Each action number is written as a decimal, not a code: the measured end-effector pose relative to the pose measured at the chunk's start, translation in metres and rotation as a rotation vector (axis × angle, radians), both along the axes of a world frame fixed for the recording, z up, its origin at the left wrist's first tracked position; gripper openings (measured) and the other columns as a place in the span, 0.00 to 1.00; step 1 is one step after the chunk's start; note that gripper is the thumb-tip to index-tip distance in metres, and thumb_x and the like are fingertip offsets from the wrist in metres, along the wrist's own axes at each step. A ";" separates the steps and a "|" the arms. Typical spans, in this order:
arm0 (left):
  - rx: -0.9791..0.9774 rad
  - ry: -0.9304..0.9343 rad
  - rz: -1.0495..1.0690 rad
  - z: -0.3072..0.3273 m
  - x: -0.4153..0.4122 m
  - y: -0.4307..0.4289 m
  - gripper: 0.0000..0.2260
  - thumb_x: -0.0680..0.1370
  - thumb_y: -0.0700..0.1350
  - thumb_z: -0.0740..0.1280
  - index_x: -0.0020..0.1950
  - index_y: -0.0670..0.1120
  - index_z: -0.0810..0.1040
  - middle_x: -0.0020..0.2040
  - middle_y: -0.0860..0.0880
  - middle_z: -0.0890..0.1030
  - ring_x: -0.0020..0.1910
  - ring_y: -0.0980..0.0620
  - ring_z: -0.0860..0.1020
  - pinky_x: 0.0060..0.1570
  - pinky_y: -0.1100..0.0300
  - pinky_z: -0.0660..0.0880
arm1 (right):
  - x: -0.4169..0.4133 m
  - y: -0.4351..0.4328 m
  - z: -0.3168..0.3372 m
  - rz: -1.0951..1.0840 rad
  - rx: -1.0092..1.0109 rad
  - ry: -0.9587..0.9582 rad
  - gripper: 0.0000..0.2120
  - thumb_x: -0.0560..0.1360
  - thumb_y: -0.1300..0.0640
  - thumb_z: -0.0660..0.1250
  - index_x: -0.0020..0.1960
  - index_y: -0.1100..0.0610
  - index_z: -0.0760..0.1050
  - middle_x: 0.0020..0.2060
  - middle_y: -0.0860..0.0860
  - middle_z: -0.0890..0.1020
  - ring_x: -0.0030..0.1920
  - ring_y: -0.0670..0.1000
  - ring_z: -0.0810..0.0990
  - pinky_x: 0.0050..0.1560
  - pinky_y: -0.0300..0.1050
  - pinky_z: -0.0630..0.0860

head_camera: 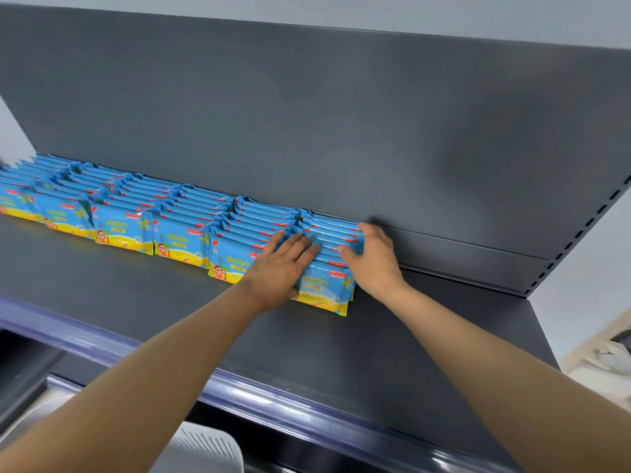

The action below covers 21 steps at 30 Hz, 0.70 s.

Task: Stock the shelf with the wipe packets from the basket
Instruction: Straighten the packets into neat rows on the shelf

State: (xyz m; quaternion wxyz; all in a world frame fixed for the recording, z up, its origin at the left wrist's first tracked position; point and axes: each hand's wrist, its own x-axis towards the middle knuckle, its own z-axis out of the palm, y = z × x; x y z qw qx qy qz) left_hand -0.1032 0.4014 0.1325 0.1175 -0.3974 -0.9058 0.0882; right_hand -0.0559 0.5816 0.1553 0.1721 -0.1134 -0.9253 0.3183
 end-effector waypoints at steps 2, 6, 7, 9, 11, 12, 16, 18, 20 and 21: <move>-0.038 0.031 0.014 0.000 0.002 0.001 0.40 0.74 0.53 0.67 0.76 0.45 0.45 0.76 0.45 0.53 0.76 0.47 0.49 0.71 0.49 0.34 | 0.010 -0.003 -0.004 0.088 0.149 -0.048 0.29 0.73 0.49 0.67 0.69 0.58 0.64 0.65 0.53 0.69 0.67 0.55 0.64 0.66 0.48 0.63; -0.058 0.047 0.043 0.002 0.006 0.003 0.39 0.75 0.53 0.66 0.76 0.45 0.44 0.76 0.45 0.53 0.76 0.47 0.48 0.71 0.48 0.34 | 0.018 -0.003 -0.006 0.115 0.222 -0.058 0.28 0.75 0.49 0.65 0.71 0.58 0.62 0.68 0.52 0.67 0.68 0.54 0.62 0.69 0.48 0.61; -0.050 0.047 0.058 0.002 0.008 0.002 0.39 0.75 0.54 0.65 0.76 0.45 0.43 0.76 0.46 0.52 0.76 0.47 0.48 0.71 0.48 0.35 | 0.019 -0.003 -0.005 0.120 0.230 -0.054 0.27 0.75 0.49 0.65 0.70 0.58 0.62 0.68 0.52 0.67 0.68 0.54 0.62 0.69 0.48 0.62; -0.019 0.054 0.093 0.004 0.015 -0.002 0.38 0.76 0.55 0.64 0.76 0.45 0.43 0.76 0.46 0.52 0.76 0.48 0.48 0.71 0.49 0.35 | 0.020 -0.003 -0.001 0.134 0.273 -0.035 0.26 0.76 0.50 0.65 0.70 0.58 0.63 0.67 0.53 0.68 0.68 0.55 0.63 0.68 0.48 0.61; 0.039 0.080 0.116 0.008 0.025 -0.011 0.36 0.77 0.55 0.62 0.76 0.45 0.47 0.76 0.47 0.54 0.76 0.49 0.50 0.72 0.50 0.36 | 0.022 -0.007 0.003 0.156 0.328 0.000 0.25 0.76 0.51 0.65 0.69 0.59 0.64 0.67 0.54 0.69 0.67 0.55 0.64 0.69 0.48 0.61; 0.096 0.097 0.117 0.011 0.031 -0.018 0.34 0.77 0.54 0.63 0.76 0.44 0.51 0.75 0.46 0.57 0.75 0.48 0.53 0.72 0.50 0.37 | 0.022 -0.011 0.005 0.169 0.356 0.018 0.25 0.76 0.52 0.64 0.69 0.59 0.64 0.67 0.54 0.69 0.68 0.55 0.64 0.69 0.48 0.60; 0.268 0.277 0.108 0.031 0.061 -0.050 0.27 0.69 0.45 0.74 0.65 0.37 0.72 0.62 0.38 0.75 0.63 0.41 0.73 0.69 0.41 0.57 | 0.028 -0.035 0.016 0.203 0.429 0.119 0.24 0.76 0.53 0.63 0.68 0.59 0.65 0.68 0.54 0.68 0.69 0.56 0.63 0.71 0.49 0.58; 0.296 0.325 0.127 0.041 0.075 -0.064 0.26 0.67 0.43 0.76 0.61 0.36 0.75 0.57 0.38 0.78 0.59 0.41 0.77 0.66 0.40 0.62 | 0.036 -0.050 0.025 0.221 0.431 0.178 0.23 0.75 0.53 0.64 0.68 0.60 0.65 0.68 0.55 0.68 0.69 0.57 0.63 0.71 0.50 0.57; 0.328 0.349 0.127 0.051 0.085 -0.076 0.25 0.67 0.43 0.76 0.61 0.37 0.75 0.57 0.38 0.78 0.59 0.41 0.76 0.66 0.41 0.62 | 0.045 -0.064 0.034 0.236 0.435 0.229 0.23 0.75 0.54 0.64 0.67 0.60 0.66 0.68 0.56 0.69 0.69 0.57 0.63 0.71 0.51 0.57; 0.344 0.361 0.126 0.055 0.090 -0.083 0.25 0.67 0.43 0.76 0.61 0.37 0.75 0.58 0.39 0.77 0.59 0.41 0.76 0.66 0.41 0.62 | 0.051 -0.072 0.038 0.244 0.441 0.249 0.22 0.75 0.54 0.64 0.67 0.61 0.66 0.68 0.56 0.69 0.69 0.57 0.63 0.71 0.51 0.57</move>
